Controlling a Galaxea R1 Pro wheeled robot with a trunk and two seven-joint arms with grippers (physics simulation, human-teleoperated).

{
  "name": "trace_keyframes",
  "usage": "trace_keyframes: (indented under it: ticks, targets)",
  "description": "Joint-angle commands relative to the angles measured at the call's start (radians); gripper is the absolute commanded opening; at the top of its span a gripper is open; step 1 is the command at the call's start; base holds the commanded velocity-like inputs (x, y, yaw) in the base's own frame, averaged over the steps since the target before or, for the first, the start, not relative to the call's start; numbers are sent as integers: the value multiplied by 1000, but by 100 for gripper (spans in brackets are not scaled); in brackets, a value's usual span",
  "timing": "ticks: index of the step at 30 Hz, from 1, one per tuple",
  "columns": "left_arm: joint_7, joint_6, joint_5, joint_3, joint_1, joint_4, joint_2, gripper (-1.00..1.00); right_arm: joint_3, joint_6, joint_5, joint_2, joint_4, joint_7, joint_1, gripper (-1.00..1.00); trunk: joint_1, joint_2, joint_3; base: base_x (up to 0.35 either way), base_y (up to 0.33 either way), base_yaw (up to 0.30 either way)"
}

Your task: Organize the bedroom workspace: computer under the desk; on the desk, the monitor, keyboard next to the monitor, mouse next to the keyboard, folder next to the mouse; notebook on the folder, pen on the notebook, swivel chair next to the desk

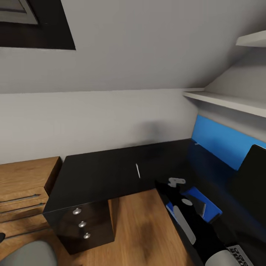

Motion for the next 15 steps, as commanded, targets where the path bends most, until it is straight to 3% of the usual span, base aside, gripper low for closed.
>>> trace_keyframes:
  ticks: [1, 8, 15]
  targets:
    - [-8, 1, 5, 4, 0, -1, -1, 100, 4, 3, 7, -2, -2, -9, 1, 100, 1, -1, -2, 280, -145, 159]
    - [-8, -2, 5, 4, 0, 6, -1, 100, 5, -27, 84, -3, 2, -5, 17, 100, 1, -1, -3, 285, -167, 46]
    - [-9, -2, 5, 4, 0, 7, -2, 100, 5, -69, 101, -3, 4, -5, 23, 100, 1, -1, -3, 123, -92, 3]
